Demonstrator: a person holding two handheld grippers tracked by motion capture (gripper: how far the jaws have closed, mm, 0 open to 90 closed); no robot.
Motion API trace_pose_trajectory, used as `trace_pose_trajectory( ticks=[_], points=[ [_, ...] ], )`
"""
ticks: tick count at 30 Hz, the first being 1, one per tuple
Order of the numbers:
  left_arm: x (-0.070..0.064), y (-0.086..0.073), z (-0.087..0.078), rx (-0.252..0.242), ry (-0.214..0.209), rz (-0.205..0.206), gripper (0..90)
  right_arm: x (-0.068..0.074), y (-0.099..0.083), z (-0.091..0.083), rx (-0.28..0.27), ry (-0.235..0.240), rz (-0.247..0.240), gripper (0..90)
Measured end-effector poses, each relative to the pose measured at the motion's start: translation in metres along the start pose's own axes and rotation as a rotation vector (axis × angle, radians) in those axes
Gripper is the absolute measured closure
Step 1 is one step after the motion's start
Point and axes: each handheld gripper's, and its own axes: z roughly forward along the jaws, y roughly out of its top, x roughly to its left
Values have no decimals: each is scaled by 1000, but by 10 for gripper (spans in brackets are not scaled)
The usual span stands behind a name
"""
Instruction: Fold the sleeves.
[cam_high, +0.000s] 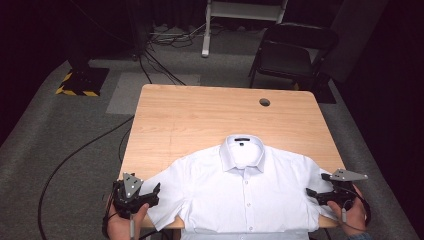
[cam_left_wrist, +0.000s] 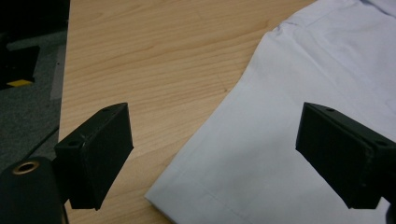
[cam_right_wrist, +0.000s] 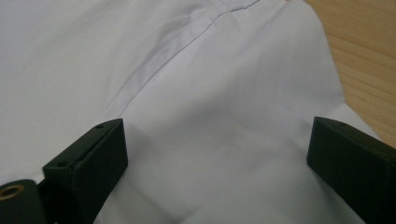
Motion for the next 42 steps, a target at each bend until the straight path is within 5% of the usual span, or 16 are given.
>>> trace_pose_trajectory(
  ticks=[10, 15, 21, 26, 32, 42],
  points=[
    [7, -14, 7, 61, -1, 6, 185, 0, 0, 0, 0, 0, 0, 48],
    [10, -17, 11, 124, -40, -38, 219, 0, 0, 0, 0, 0, 0, 48],
    [10, -19, 10, 104, -40, -42, 268, 0, 0, 0, 0, 0, 0, 48],
    [5, -19, 8, 90, -55, -25, 517, 0, 0, 0, 0, 0, 0, 48],
    [1, -14, 2, 140, -65, -32, 826, 0, 0, 0, 0, 0, 0, 48],
    [-1, -4, -13, 73, -62, -41, 863, 0, 0, 0, 0, 0, 0, 48]
  ],
)
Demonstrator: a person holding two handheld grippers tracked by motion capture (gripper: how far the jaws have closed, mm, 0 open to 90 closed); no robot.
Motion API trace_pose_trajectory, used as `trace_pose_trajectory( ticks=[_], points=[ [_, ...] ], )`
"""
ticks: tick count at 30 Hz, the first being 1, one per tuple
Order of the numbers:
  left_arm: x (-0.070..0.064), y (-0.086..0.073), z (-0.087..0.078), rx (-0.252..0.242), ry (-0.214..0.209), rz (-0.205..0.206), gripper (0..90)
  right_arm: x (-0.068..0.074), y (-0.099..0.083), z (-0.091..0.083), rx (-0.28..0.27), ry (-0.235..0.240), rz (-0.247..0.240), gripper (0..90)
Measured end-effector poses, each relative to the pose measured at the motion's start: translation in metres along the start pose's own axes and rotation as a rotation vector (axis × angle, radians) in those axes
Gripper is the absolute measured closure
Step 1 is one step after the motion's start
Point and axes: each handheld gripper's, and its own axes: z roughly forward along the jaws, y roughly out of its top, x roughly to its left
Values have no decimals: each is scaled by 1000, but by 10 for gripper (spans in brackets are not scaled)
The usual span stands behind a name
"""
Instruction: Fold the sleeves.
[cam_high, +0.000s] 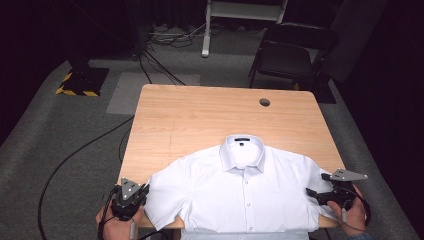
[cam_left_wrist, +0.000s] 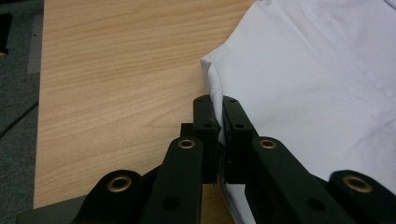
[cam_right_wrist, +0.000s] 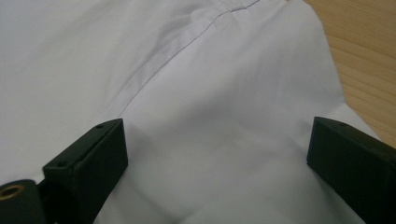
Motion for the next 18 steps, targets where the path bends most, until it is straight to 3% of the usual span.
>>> trace_pose_trajectory(
  ticks=[8, 18],
  points=[
    [-11, 14, -17, -51, -37, 15, 864, 0, 0, 0, 0, 0, 0, 48],
    [-22, 24, -29, -95, -51, 43, 865, 0, 0, 0, 0, 0, 0, 48]
  ],
)
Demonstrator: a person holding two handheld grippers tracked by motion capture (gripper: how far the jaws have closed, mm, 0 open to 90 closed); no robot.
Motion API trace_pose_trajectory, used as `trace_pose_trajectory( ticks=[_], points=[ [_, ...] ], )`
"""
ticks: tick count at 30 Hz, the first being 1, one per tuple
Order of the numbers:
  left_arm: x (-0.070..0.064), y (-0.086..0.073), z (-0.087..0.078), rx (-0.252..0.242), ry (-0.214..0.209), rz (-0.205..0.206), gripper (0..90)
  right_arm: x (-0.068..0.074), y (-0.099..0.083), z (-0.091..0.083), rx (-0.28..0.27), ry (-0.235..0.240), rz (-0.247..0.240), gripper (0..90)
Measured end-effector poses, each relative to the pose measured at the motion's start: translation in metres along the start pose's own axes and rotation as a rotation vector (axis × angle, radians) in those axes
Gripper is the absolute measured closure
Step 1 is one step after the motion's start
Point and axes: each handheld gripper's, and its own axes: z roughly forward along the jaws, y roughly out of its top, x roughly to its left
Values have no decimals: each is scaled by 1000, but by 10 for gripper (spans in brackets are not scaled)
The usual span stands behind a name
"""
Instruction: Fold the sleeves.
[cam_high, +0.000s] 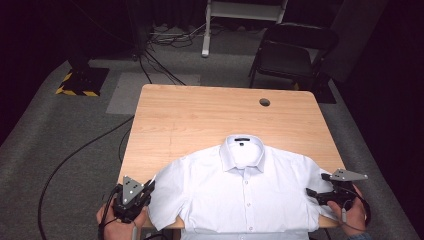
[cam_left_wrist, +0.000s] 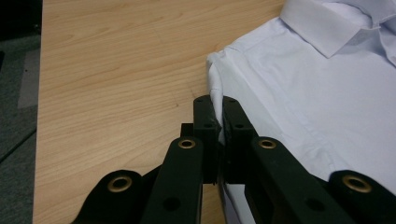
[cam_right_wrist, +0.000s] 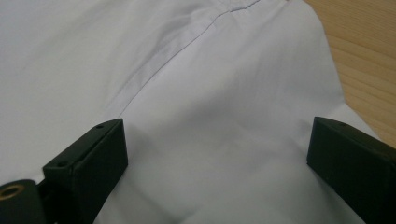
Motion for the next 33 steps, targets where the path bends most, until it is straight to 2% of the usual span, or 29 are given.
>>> trace_pose_trajectory(
  ticks=[3, 9, 17, 25, 33],
  points=[
    [-3, 3, -2, -14, -19, 1, 866, 0, 0, 0, 0, 0, 1, 48],
    [-18, 14, -6, -49, -51, 35, 866, 0, 0, 0, 0, 0, 1, 48],
    [-36, 26, -5, -80, -69, 64, 867, 0, 0, 0, 0, 0, 1, 48],
    [-56, 37, 5, -87, -100, 98, 867, 0, 0, 0, 0, 0, 1, 48],
    [-70, 45, 15, -81, -136, 126, 867, 0, 0, 0, 0, 0, 0, 48]
  ],
)
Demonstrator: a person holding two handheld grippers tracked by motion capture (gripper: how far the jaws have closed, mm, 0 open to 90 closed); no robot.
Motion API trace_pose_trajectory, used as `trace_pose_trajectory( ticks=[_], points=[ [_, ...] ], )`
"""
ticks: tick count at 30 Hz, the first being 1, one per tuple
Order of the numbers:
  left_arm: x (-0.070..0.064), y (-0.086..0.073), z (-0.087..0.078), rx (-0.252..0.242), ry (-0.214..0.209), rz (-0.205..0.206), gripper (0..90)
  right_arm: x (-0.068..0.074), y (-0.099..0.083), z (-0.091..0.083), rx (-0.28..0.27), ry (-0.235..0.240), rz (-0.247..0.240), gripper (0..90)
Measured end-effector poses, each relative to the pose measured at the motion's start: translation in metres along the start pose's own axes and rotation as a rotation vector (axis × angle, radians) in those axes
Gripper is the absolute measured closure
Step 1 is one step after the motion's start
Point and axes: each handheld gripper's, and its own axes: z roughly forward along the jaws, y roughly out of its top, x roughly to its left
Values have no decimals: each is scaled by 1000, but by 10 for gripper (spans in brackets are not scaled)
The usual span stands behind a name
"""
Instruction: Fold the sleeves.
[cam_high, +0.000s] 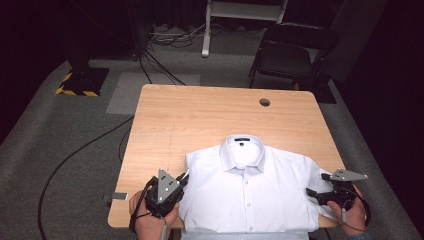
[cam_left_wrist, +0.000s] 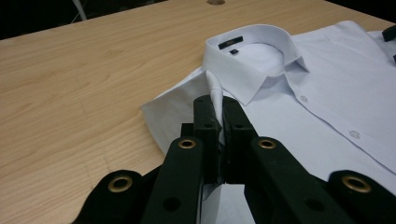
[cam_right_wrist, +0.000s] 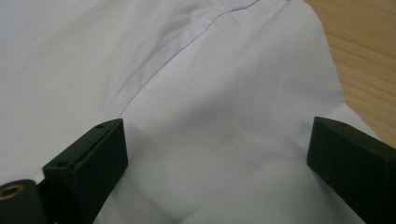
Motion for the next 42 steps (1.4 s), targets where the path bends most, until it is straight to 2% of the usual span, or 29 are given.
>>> trace_pose_trajectory(
  ticks=[8, 20, 22, 27, 29, 30, 31, 32, 35, 36, 38, 42],
  points=[
    [-9, 4, 9, 11, -31, 14, 866, 0, 0, 0, 0, 0, 0, 48],
    [-20, 7, 22, 40, -72, 8, 864, 0, 0, 0, 0, 0, 0, 48],
    [-21, 7, 23, 46, -93, -7, 864, 0, 0, 0, 0, 0, 0, 48],
    [-24, 8, 30, 56, -192, -61, 855, 0, 0, 0, 0, 0, 0, 48],
    [-25, 7, 33, 22, -261, -102, 796, 0, 0, 0, 0, 0, 0, 48],
    [-26, 8, 35, -15, -329, -139, 726, 0, 0, 0, 0, 0, 0, 48],
    [-26, 8, 37, -39, -364, -152, 616, 0, 0, 0, 0, 0, 0, 48],
    [-27, 8, 37, -68, -393, -178, 561, 0, 0, 0, 0, 0, 0, 48],
    [-25, 9, 38, -100, -436, -220, 460, 0, 0, 0, 0, 0, 0, 48],
    [-25, 9, 38, -100, -436, -220, 401, 0, 0, 0, 0, 0, 0, 48],
    [-23, 8, 36, -111, -436, -233, 388, 0, 0, 0, 0, 0, 0, 48],
    [-19, 8, 33, -141, -380, -211, 341, 0, 0, 0, 0, 0, 1, 48]
  ],
)
